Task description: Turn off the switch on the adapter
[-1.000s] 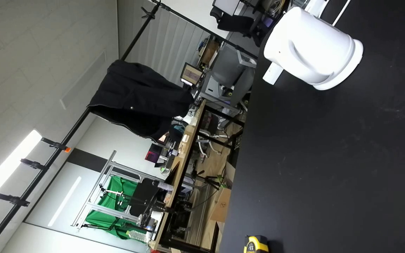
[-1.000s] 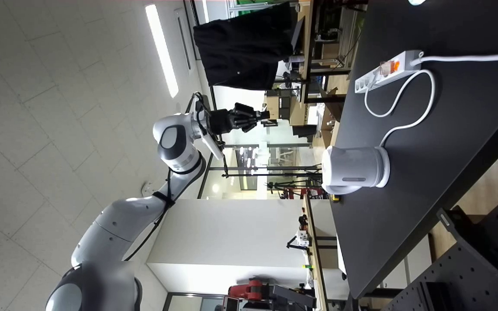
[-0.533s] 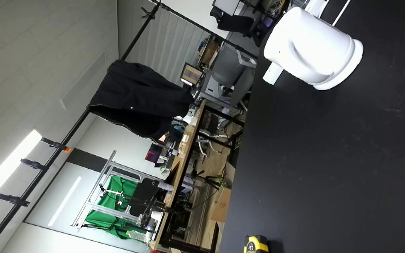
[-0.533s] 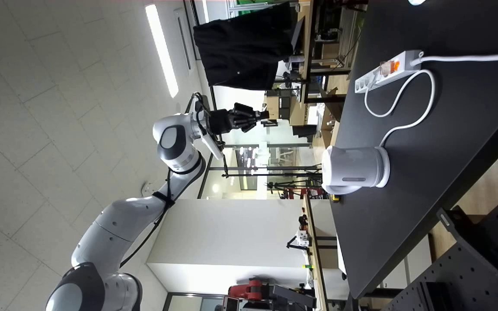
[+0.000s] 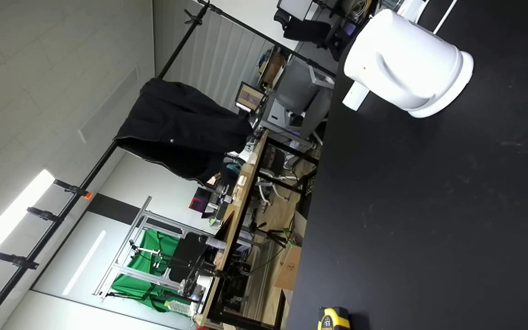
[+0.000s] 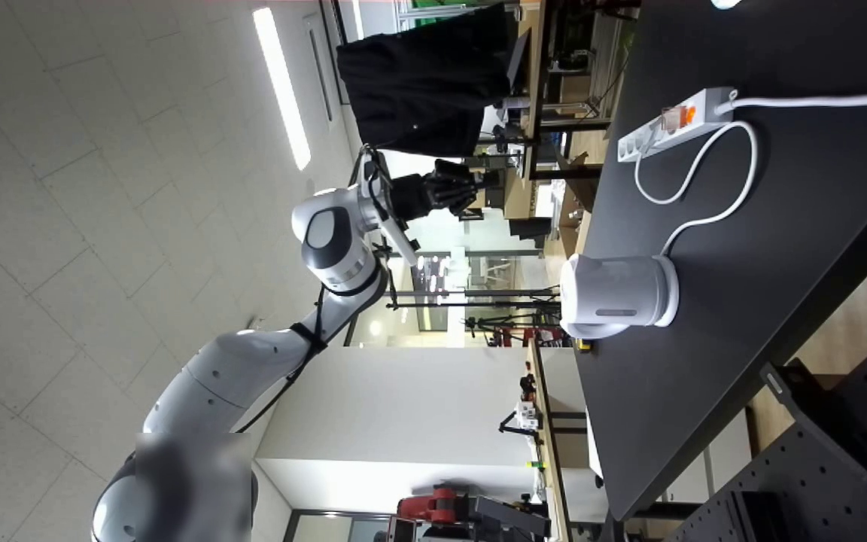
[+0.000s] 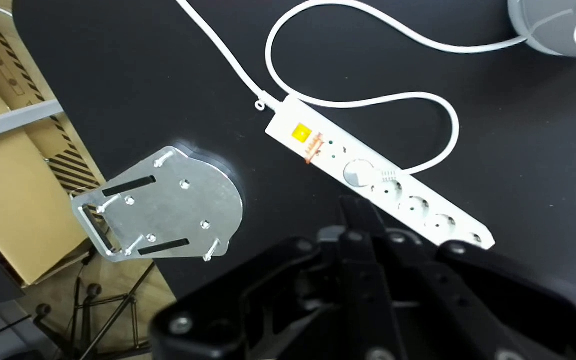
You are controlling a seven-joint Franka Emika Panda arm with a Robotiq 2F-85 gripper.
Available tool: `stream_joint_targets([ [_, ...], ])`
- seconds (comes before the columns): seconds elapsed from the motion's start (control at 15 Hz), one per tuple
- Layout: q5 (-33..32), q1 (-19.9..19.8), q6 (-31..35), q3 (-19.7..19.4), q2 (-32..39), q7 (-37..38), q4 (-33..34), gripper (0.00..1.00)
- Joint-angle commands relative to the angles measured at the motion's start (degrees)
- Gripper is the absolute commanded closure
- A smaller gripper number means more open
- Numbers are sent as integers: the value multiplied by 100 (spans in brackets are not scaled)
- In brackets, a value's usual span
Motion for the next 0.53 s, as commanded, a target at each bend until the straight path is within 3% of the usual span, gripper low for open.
stream_joint_targets([
  [0.0, 38, -121, 428, -173, 462, 219, -1, 100],
  [0.07, 69, -156, 469, -218, 626, 219, 29, 100],
  [0.2, 400, -281, -69, -225, 987, -3, 252, 100],
  [0.27, 205, -183, 268, -236, 709, 27, -12, 99],
  [0.47, 353, -264, 137, -247, 1008, -16, 89, 99],
])
